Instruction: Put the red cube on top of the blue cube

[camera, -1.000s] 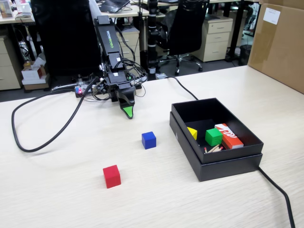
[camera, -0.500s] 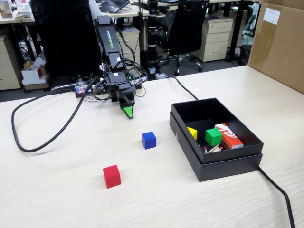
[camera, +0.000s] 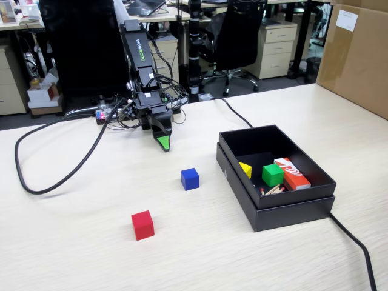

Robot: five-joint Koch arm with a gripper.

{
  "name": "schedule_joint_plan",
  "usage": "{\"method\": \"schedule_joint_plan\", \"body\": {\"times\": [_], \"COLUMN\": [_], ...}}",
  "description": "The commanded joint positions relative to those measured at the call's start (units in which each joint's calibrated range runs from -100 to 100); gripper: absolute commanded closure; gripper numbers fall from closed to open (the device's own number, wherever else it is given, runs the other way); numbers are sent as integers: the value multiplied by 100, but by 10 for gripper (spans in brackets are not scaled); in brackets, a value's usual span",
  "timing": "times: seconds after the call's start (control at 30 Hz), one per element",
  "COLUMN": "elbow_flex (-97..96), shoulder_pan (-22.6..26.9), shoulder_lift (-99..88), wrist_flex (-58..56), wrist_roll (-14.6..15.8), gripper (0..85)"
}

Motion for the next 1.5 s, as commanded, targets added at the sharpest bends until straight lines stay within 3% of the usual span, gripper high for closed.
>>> {"method": "schedule_joint_plan", "body": {"times": [0.0, 1.47], "elbow_flex": [-93, -56], "shoulder_pan": [0, -59], "shoulder_lift": [61, 27], "wrist_flex": [-17, -52], "wrist_roll": [-5, -10], "gripper": [364, 380]}}
